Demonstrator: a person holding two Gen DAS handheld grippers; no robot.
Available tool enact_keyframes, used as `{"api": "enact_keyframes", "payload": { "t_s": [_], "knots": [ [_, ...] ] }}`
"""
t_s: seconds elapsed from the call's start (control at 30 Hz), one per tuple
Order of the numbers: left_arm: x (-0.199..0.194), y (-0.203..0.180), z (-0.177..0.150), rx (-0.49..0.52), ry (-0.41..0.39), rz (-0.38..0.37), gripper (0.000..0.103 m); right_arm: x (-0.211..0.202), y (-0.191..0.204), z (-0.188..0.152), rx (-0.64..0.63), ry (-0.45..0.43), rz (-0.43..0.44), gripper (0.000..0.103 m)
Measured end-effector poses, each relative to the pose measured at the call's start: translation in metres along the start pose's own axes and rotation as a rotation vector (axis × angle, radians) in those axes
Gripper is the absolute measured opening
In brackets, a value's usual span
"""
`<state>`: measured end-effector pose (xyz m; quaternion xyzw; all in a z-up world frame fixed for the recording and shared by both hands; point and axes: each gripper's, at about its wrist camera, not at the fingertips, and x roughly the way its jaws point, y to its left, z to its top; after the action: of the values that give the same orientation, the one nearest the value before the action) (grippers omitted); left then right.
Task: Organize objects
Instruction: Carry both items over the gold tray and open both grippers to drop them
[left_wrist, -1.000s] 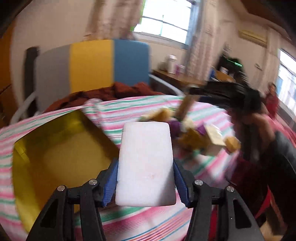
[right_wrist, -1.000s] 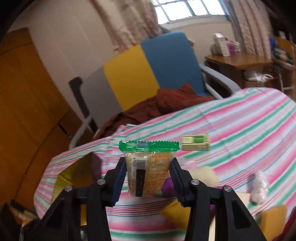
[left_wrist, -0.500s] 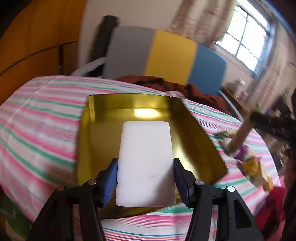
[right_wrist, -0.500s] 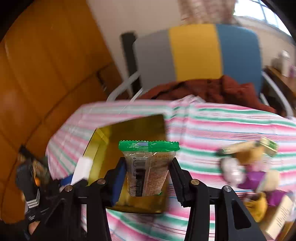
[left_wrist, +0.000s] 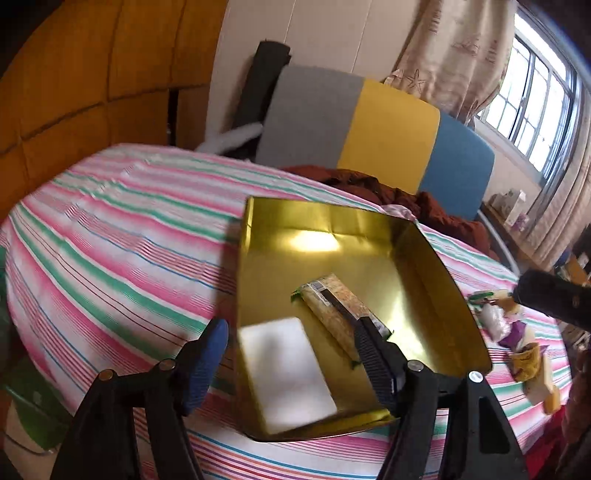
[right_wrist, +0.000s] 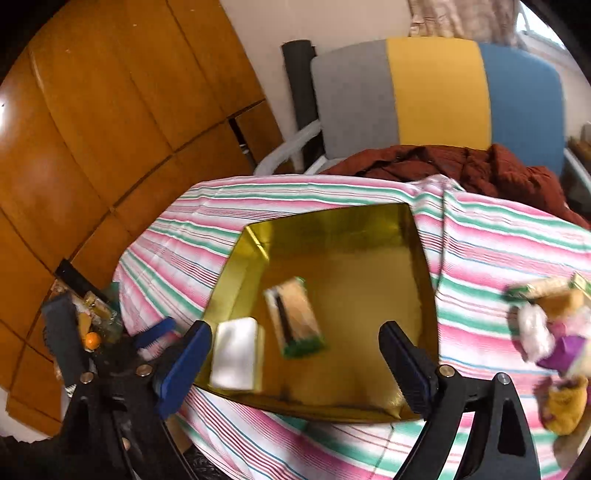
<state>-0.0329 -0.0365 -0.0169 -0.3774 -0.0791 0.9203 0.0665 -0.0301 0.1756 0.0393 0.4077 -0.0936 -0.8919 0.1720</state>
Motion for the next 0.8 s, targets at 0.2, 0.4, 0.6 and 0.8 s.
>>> {"api": "enact_keyframes", "payload": {
  "t_s": [0.2,0.4,0.6,0.8],
  "knots": [
    [-0.003,-0.007,0.0,0.033,0.006,0.001,0.072,0.005,0.001,-0.014,-0.01,0.008,-0.09,0.094],
    [-0.009,-0.018,-0.004,0.074,0.005,-0.004,0.072,0.001,0.008,-0.027,-0.066,-0.018,-0.14,0.099],
    [-0.016,-0.035,-0.01,0.14,0.007,-0.012,0.072,-0.01,0.009,-0.04,-0.101,-0.039,-0.21,0.102],
    [-0.022,-0.053,-0.016,0.2,0.006,-0.047,0.072,-0.026,-0.012,-0.056,-0.052,-0.046,-0.273,0.103]
  ]
}}
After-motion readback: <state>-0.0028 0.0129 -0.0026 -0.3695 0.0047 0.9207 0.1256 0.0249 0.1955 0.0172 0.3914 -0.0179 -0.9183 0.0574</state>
